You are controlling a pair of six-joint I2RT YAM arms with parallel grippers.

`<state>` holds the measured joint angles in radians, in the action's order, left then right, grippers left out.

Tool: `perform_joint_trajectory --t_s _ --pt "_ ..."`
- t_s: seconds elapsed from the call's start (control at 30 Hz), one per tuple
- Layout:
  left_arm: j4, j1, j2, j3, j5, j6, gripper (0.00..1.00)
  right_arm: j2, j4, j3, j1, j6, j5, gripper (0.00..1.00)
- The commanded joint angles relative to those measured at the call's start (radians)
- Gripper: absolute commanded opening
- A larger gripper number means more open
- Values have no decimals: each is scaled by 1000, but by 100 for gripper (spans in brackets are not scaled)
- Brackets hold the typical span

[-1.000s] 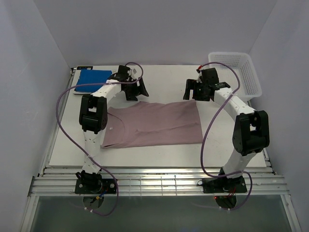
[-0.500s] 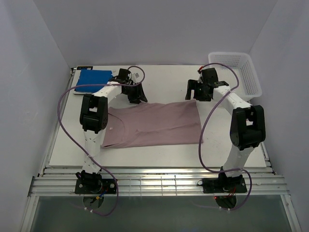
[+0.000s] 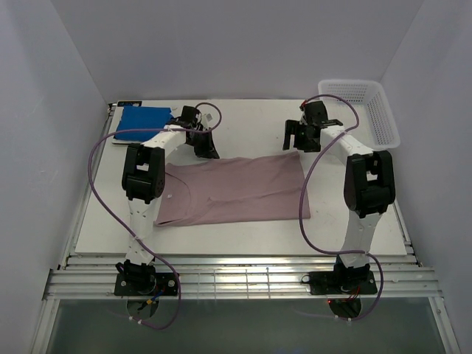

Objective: Fold and stack the tank tops
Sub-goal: Fold the tank top

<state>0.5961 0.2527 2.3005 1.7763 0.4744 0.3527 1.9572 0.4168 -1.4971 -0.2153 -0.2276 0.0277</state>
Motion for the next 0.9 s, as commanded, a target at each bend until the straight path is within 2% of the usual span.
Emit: perform_joint_trajectory --t_s 0.0,0.3,0.67,0.7,0.77,0.8,0.87 --pt "-15 5 -18 54 -39 -1 0 40 -12 -74 4 20 -54 91" --pt "-107 5 -50 34 -14 11 0 100 -16 -98 -1 22 -78 100" --pt "-121 5 -72 0 -25 -3 0 144 -33 -80 -6 -21 -123 67" --pt "-121 5 -72 -2 -25 -7 0 150 -36 -78 -6 -21 -127 60" --pt "-122 5 -75 -3 -31 -9 0 157 -36 -78 -4 -24 -143 54" --pt "-122 5 -75 -5 -31 -11 0 158 -38 -78 -4 -24 -146 45" --pt "-122 5 -75 -5 -37 -9 0 163 -38 -80 -4 -29 -147 38"
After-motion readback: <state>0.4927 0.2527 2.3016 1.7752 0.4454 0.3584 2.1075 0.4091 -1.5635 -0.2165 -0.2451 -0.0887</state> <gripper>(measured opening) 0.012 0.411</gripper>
